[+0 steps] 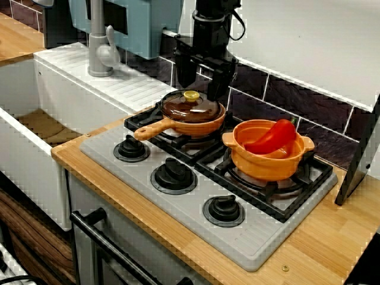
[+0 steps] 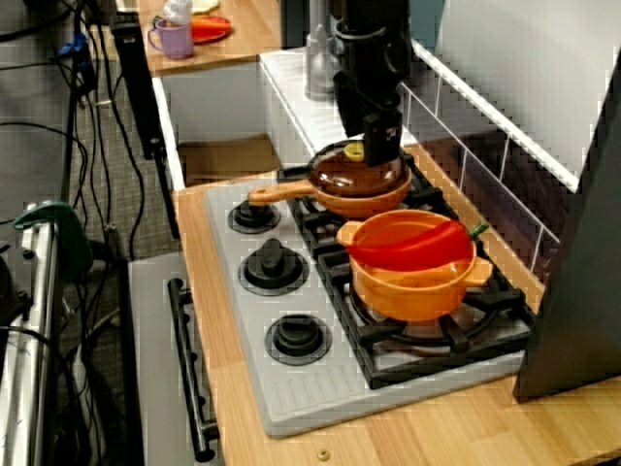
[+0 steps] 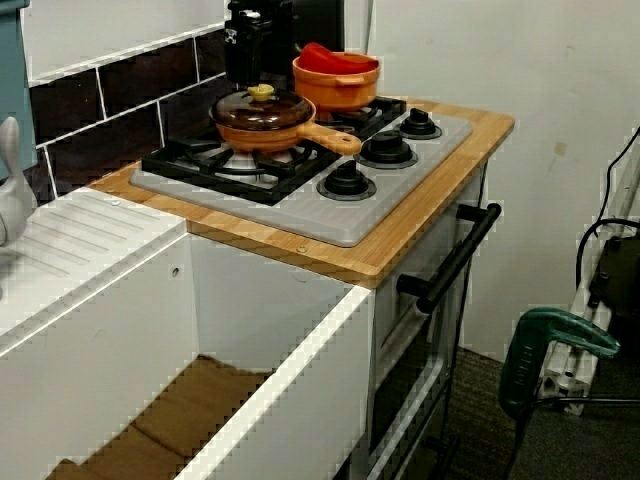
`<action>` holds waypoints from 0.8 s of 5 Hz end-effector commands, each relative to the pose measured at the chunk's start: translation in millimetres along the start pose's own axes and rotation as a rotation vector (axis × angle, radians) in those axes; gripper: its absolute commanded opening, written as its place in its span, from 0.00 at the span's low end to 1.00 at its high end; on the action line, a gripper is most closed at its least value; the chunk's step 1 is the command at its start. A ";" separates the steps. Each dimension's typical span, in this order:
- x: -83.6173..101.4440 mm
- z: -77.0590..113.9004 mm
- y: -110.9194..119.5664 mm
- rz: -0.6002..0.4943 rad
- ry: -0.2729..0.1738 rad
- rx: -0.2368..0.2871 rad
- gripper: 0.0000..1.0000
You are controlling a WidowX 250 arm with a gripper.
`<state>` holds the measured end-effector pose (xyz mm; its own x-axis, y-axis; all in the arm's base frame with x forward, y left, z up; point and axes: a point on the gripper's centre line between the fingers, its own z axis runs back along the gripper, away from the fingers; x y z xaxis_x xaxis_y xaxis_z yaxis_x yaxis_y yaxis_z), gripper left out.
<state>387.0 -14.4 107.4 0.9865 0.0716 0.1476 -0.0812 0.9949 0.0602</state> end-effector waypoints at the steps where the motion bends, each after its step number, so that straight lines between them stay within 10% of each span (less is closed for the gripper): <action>1: 2.6 18.6 2.7 -0.005 -0.059 0.000 1.00; 4: 0.5 22.7 6.7 -0.010 -0.041 -0.009 1.00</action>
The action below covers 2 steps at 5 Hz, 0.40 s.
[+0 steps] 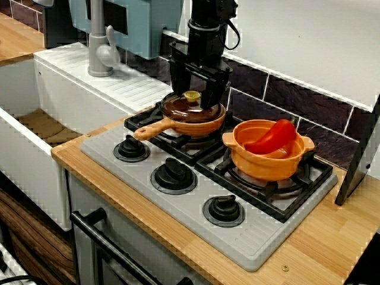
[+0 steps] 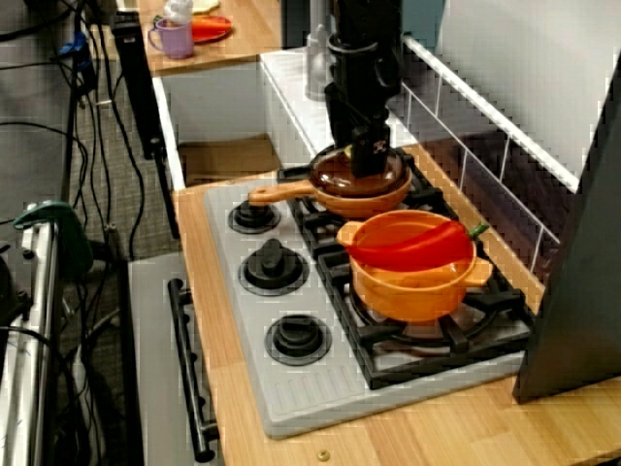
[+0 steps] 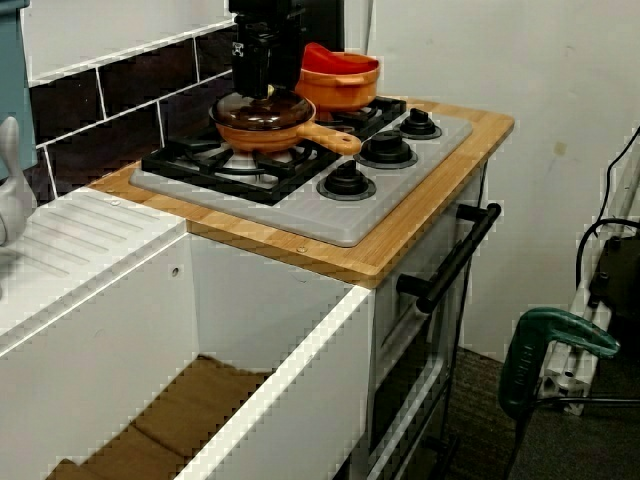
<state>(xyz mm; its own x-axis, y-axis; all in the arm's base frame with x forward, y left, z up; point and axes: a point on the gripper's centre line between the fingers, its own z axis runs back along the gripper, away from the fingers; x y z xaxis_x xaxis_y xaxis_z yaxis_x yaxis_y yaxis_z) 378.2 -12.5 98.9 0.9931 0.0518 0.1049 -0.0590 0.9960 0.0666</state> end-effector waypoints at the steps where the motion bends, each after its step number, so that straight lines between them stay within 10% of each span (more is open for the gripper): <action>1: 9.1 29.7 6.7 0.017 -0.083 -0.005 0.00; 2: 8.1 25.6 10.9 0.035 -0.081 -0.007 0.00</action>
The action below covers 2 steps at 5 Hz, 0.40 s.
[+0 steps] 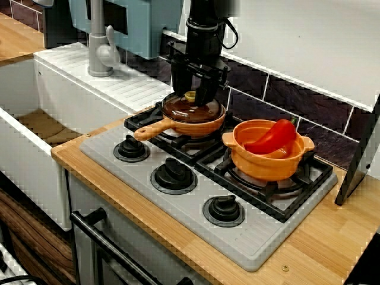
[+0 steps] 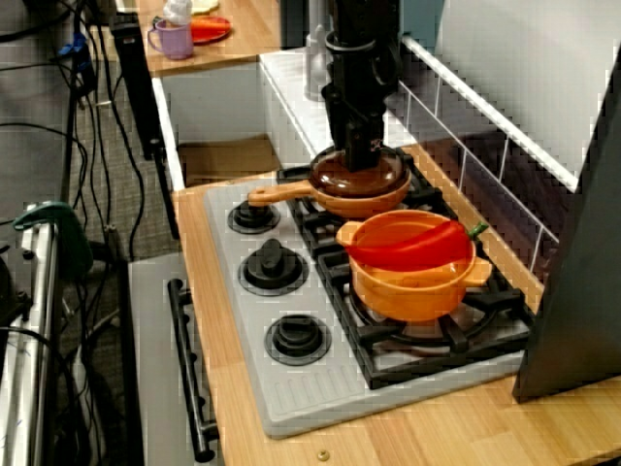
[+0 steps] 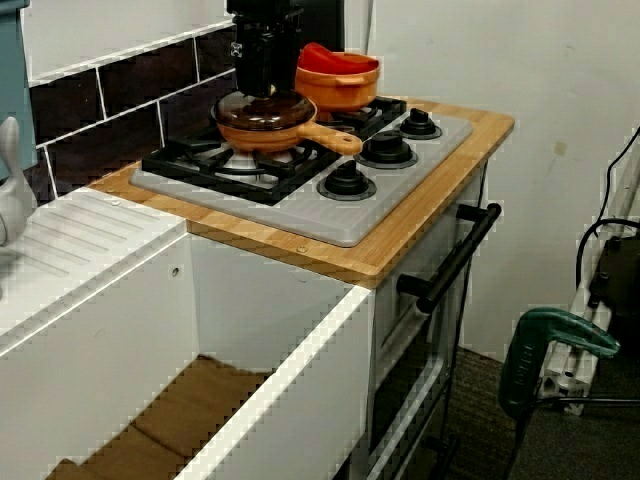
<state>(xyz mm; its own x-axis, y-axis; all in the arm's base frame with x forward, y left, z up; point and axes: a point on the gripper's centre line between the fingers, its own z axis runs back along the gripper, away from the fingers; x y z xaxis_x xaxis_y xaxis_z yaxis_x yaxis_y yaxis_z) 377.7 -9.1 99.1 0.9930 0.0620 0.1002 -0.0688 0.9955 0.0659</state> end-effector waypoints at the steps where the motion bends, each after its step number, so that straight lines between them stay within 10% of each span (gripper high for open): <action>1: 5.6 27.6 12.3 0.044 -0.093 -0.023 0.00; 2: 4.9 33.7 16.5 0.053 -0.100 -0.030 0.00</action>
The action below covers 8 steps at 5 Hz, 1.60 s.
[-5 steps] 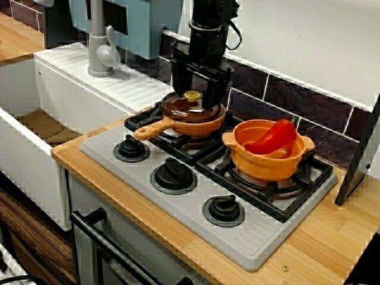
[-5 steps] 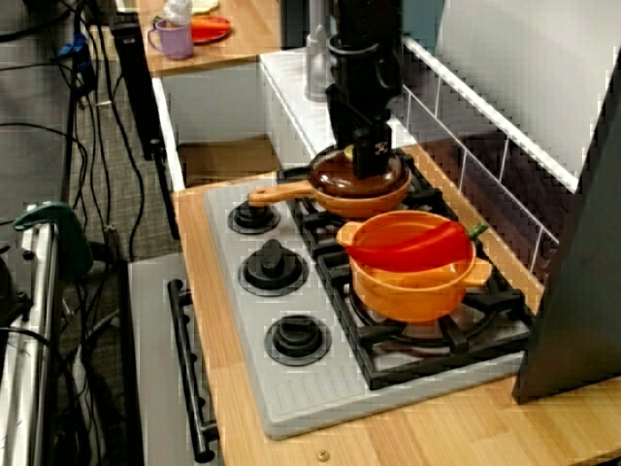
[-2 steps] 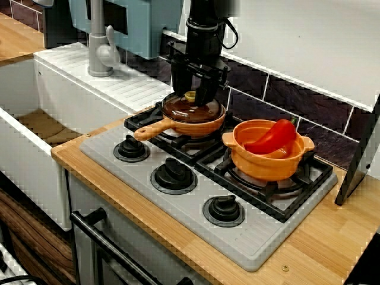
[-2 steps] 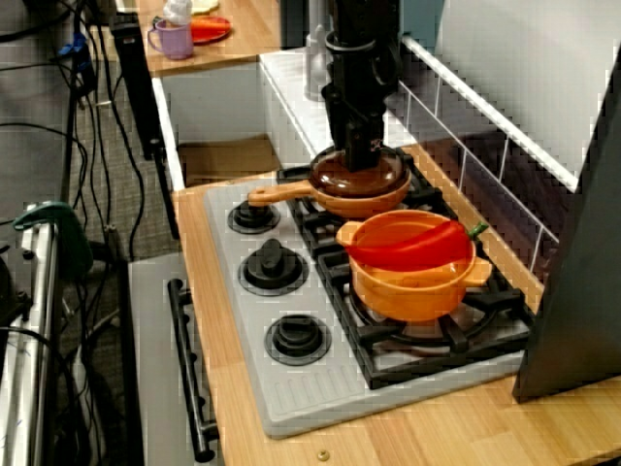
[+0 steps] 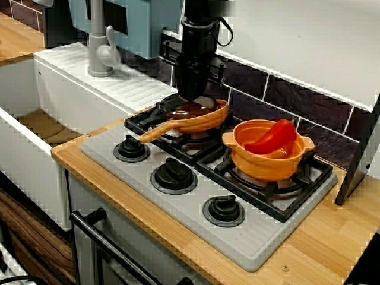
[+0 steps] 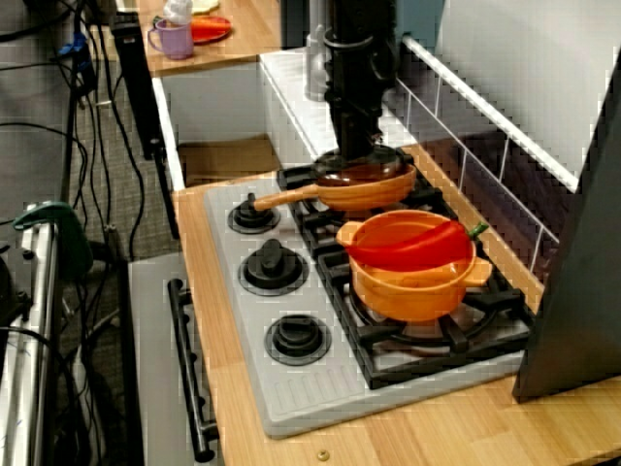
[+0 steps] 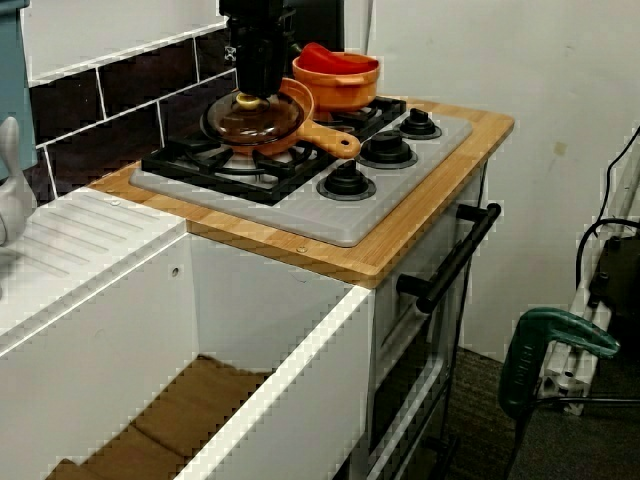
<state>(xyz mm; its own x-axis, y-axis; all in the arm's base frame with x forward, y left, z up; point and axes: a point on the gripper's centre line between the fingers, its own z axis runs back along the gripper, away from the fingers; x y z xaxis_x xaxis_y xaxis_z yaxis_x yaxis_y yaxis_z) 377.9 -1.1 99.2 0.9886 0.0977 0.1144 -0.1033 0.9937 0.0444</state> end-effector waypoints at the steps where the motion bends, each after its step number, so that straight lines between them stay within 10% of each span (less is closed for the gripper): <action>1: 8.7 36.3 11.7 0.031 -0.071 -0.024 0.00; 2: 13.0 40.8 17.6 0.050 -0.068 -0.032 0.00; 3: 11.3 44.3 19.6 0.056 -0.072 -0.026 0.96; 8: -3.2 55.7 5.8 0.013 -0.105 -0.006 1.00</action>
<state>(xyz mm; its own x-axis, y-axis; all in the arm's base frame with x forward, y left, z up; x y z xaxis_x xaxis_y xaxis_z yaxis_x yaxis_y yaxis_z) 368.1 -0.7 129.3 0.9828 0.1080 0.1496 -0.1151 0.9926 0.0394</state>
